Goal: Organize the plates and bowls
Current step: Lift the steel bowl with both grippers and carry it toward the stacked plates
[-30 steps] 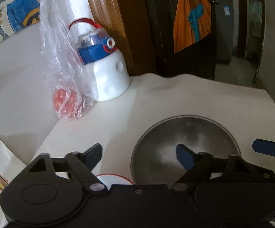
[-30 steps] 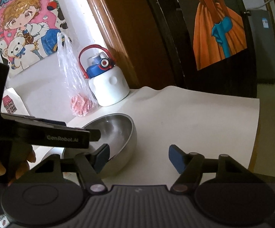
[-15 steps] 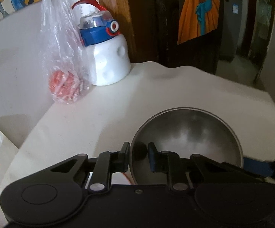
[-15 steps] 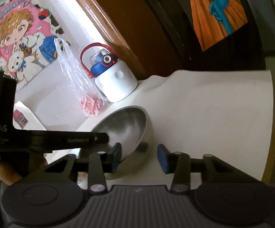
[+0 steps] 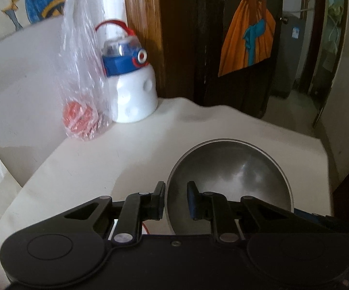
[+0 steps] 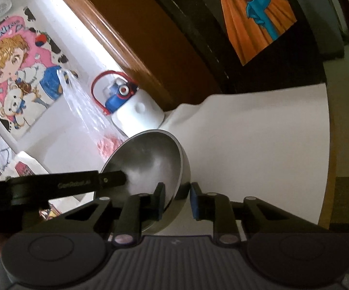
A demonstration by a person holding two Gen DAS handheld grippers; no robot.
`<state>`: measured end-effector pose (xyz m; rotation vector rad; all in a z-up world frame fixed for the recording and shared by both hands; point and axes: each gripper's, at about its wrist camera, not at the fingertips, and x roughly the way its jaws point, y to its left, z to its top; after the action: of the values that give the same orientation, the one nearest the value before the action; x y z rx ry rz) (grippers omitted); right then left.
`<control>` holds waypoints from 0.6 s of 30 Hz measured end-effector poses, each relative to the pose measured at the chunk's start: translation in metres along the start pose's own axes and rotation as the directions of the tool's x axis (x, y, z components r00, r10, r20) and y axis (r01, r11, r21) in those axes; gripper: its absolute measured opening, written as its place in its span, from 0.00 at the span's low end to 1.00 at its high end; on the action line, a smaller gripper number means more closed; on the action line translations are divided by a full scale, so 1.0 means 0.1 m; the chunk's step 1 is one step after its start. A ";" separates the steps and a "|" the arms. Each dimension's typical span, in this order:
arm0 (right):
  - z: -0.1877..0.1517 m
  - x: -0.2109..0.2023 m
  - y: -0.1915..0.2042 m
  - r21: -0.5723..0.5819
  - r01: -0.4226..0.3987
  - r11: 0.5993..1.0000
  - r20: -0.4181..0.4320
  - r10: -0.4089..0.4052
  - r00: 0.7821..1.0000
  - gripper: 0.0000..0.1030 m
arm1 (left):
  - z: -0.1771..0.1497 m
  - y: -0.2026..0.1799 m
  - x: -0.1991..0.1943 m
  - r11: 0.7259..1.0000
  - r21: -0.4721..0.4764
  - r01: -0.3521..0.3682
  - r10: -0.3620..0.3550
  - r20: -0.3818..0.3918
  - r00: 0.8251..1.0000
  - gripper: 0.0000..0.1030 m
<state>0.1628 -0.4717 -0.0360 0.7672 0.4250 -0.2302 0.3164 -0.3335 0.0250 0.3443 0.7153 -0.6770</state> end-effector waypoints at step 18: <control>-0.10 -0.52 0.65 -0.110 -0.083 0.990 0.026 0.087 0.996 0.24 | -0.22 0.24 -1.14 0.998 -0.053 -0.045 0.052 0.138 0.989 0.21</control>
<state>0.1366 -0.4160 0.0213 0.6728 0.3721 -0.1375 0.2583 -0.2534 0.0907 0.2652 0.5883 -0.6297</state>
